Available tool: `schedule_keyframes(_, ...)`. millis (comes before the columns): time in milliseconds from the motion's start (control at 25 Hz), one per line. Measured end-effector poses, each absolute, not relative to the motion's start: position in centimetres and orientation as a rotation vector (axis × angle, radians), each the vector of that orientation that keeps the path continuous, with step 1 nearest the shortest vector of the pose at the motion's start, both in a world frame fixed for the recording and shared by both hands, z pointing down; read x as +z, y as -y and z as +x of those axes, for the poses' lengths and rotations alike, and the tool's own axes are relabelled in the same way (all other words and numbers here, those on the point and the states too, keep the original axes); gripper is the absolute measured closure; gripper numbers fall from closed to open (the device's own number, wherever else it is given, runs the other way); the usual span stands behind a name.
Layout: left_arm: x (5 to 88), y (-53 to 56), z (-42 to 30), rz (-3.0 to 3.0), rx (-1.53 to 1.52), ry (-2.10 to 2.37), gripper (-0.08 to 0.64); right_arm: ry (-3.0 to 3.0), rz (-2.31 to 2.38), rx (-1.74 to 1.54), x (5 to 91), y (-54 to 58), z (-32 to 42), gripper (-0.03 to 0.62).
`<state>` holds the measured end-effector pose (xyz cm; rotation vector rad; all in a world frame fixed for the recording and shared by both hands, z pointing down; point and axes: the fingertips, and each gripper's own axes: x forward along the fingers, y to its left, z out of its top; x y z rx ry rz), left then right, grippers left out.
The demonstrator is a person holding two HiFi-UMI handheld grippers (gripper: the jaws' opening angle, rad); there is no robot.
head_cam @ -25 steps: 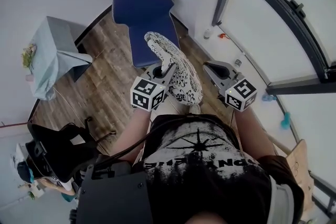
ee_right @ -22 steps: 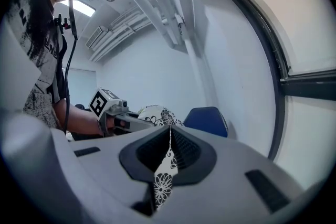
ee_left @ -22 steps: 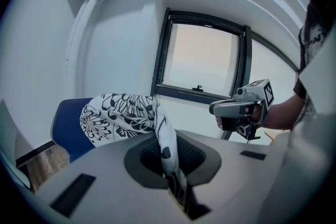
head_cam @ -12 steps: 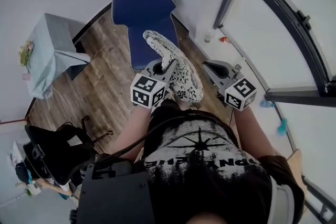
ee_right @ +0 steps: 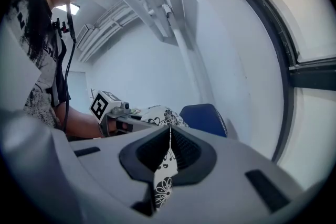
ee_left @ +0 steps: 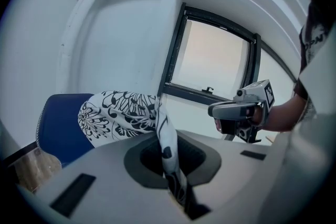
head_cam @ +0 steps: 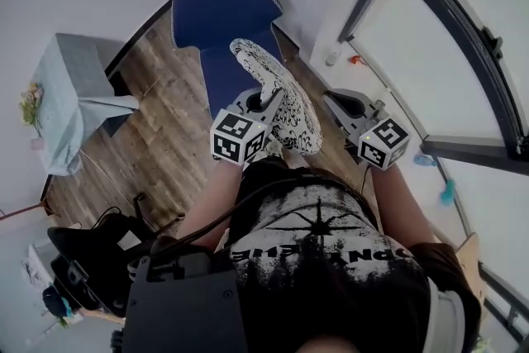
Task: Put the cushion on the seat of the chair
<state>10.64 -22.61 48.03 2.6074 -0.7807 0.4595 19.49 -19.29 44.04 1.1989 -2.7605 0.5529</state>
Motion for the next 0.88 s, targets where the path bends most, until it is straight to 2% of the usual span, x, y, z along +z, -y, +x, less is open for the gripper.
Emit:
schedule_keyframes(480,52.4,32.4,9.6,2.576,0.459,0.646,0.537,2.692,1.250,0.646,46.7,26.9,14.0,0.574)
schedule_keyframes(880,60.5,36.9,8.2,2.436,0.464,0.616,0.538,2.632,1.228,0.747,52.0,31.0,12.0,0.572)
